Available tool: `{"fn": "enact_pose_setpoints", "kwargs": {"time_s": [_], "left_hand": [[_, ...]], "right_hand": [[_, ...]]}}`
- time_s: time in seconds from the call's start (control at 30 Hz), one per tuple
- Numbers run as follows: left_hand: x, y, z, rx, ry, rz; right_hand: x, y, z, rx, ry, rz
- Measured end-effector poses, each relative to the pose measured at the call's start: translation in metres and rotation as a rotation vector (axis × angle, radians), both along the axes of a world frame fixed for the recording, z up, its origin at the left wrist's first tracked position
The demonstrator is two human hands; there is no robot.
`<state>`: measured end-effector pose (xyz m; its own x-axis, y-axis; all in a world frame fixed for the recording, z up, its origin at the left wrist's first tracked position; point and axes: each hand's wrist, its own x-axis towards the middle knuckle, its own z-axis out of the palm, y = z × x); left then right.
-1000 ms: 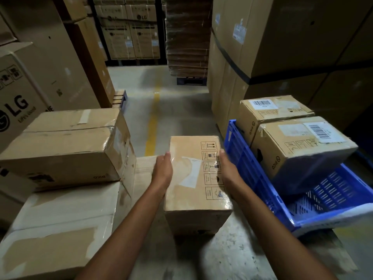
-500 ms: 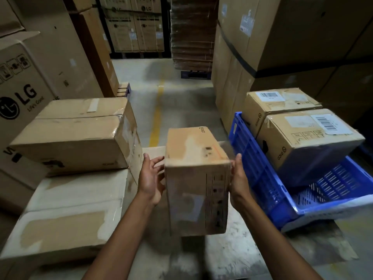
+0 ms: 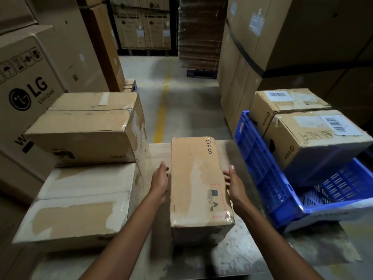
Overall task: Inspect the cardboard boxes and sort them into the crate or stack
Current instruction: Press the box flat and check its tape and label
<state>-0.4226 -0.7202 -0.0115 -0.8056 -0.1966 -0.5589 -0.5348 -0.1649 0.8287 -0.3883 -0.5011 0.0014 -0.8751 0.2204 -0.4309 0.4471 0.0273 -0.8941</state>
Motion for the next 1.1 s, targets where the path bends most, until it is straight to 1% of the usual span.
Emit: {"fn": "enact_pose_setpoints", "kwargs": {"time_s": [0.03, 0.1, 0.17, 0.23, 0.3, 0.4, 0.5, 0.6, 0.7, 0.87, 1.0, 1.07, 1.1], "left_hand": [[-0.014, -0.002, 0.001, -0.001, -0.029, -0.016], [-0.034, -0.001, 0.005, 0.060, -0.068, -0.066], [-0.039, 0.006, 0.019, 0.096, -0.036, -0.152], [-0.040, 0.013, 0.029, 0.065, 0.014, -0.193], [-0.037, 0.015, 0.037, 0.071, 0.043, -0.172], [-0.031, 0.011, 0.051, 0.143, 0.130, -0.108], [-0.022, 0.005, 0.070, 0.137, 0.215, -0.049], [-0.009, 0.004, 0.085, 0.187, 0.336, -0.005], [0.004, 0.003, 0.084, 0.257, 0.427, 0.008], [0.024, 0.007, 0.044, 0.087, 0.434, -0.012], [0.039, 0.011, 0.038, -0.004, 0.481, 0.035], [0.044, 0.006, 0.038, -0.124, 0.494, 0.039], [0.046, 0.002, 0.037, -0.235, 0.524, 0.053]], "right_hand": [[-0.009, 0.000, 0.008, -0.008, -0.004, 0.009], [-0.025, -0.005, 0.024, -0.042, -0.037, 0.043], [-0.033, -0.010, 0.036, -0.104, -0.049, 0.097], [-0.033, -0.015, 0.045, -0.114, -0.031, 0.113], [-0.030, -0.017, 0.051, -0.105, 0.006, 0.076], [-0.025, -0.015, 0.064, -0.125, 0.081, 0.002], [-0.024, -0.016, 0.078, -0.155, 0.179, -0.071], [-0.024, -0.020, 0.081, -0.168, 0.227, -0.096], [-0.019, -0.025, 0.076, -0.192, 0.255, -0.114], [-0.006, -0.031, 0.045, -0.223, 0.231, -0.086], [-0.001, -0.026, 0.030, -0.186, 0.172, -0.094], [0.001, -0.022, 0.031, -0.112, 0.175, -0.087], [0.003, -0.021, 0.033, -0.063, 0.212, -0.084]]}}
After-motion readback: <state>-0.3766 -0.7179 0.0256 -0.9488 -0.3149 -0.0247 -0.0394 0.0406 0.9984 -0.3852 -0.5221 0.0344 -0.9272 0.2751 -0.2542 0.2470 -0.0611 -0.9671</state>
